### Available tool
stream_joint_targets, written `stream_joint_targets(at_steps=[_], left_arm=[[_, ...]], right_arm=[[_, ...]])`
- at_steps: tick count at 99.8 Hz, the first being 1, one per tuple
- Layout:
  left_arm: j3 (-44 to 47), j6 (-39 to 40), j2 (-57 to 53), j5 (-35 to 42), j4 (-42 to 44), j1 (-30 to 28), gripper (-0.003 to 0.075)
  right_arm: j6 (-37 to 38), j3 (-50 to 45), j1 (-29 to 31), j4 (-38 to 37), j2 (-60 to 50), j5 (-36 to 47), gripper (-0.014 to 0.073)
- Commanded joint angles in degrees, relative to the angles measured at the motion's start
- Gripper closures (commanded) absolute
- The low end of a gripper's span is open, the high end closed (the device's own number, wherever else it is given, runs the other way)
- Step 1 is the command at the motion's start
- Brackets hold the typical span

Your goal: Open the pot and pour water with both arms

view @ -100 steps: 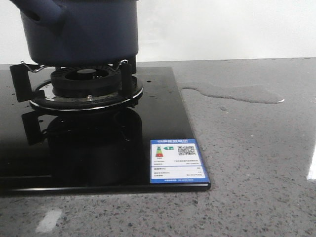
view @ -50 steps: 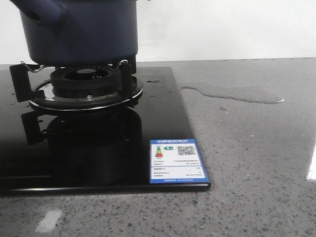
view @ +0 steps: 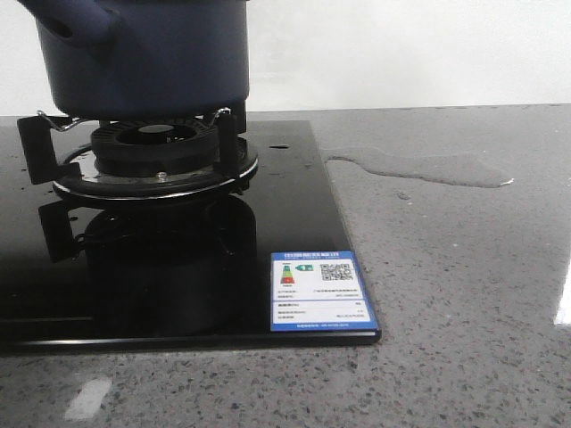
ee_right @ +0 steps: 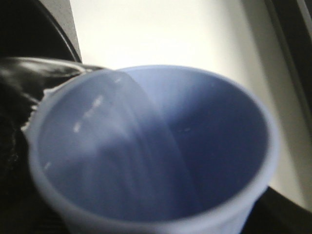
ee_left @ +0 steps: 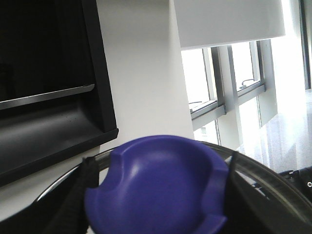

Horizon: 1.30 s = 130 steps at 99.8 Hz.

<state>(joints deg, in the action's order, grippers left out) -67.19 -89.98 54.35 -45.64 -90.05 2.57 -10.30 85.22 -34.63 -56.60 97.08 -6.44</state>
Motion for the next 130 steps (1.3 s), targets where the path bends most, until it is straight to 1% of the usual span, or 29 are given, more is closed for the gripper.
stream_joint_targets(at_steps=[1,4,5,12,25,29,34,44,62,68,77,85,93,120,125,130], left_arm=[[-2.0,0.4,-0.9,0.8,-4.9,0.0,0.0491],[-2.0,0.4,-0.9,0.8,-4.9,0.0,0.0491],[-2.0,0.4,-0.9,0.8,-4.9,0.0,0.0491],[-2.0,0.4,-0.9,0.8,-4.9,0.0,0.0491],[-2.0,0.4,-0.9,0.7,-4.9,0.0,0.0491],[-2.0,0.4,-0.9,0.7,-4.9,0.0,0.0491],[-2.0,0.4,-0.9,0.7,-4.9,0.0,0.0491],[-2.0,0.4,-0.9,0.5,-4.9,0.0,0.0491],[-2.0,0.4,-0.9,0.5,-4.9,0.0,0.0491],[-2.0,0.4,-0.9,0.5,-4.9,0.0,0.0491],[-2.0,0.4,-0.9,0.5,-4.9,0.0,0.0491],[-2.0,0.4,-0.9,0.5,-4.9,0.0,0.0491],[-2.0,0.4,-0.9,0.5,-4.9,0.0,0.0491],[-2.0,0.4,-0.9,0.5,-4.8,0.0,0.0491],[-2.0,0.4,-0.9,0.5,-4.8,0.0,0.0491],[-2.0,0.4,-0.9,0.5,-4.8,0.0,0.0491]], right_arm=[[-0.4,2.8,0.1,-7.0,-3.2,4.1,0.0362],[-0.4,2.8,0.1,-8.6,-3.2,4.1,0.0362],[-0.4,2.8,0.1,-10.3,-3.2,4.1,0.0362],[-0.4,2.8,0.1,-13.9,-3.2,4.1,0.0362],[-0.4,2.8,0.1,-15.3,-3.2,4.3,0.0362],[-0.4,2.8,0.1,-16.7,-3.2,4.3,0.0362],[-0.4,2.8,0.1,-20.0,-3.2,4.5,0.0362],[-0.4,3.2,0.1,-29.6,-3.2,4.4,0.0362],[-0.4,7.0,0.1,-34.0,-3.2,2.8,0.0362],[-0.4,8.5,0.1,-37.5,-3.2,2.8,0.0362],[-0.4,9.9,0.1,-40.8,-3.2,3.2,0.0362],[-0.4,10.6,0.1,-41.0,-3.2,3.2,0.0362],[-0.4,10.6,0.1,-43.0,-3.2,3.0,0.0362],[-0.3,10.6,0.1,-42.7,-3.2,3.0,0.0362],[1.3,10.6,0.1,-41.3,-3.2,3.0,0.0362],[5.3,10.6,0.1,-37.9,-3.2,3.0,0.0362]])
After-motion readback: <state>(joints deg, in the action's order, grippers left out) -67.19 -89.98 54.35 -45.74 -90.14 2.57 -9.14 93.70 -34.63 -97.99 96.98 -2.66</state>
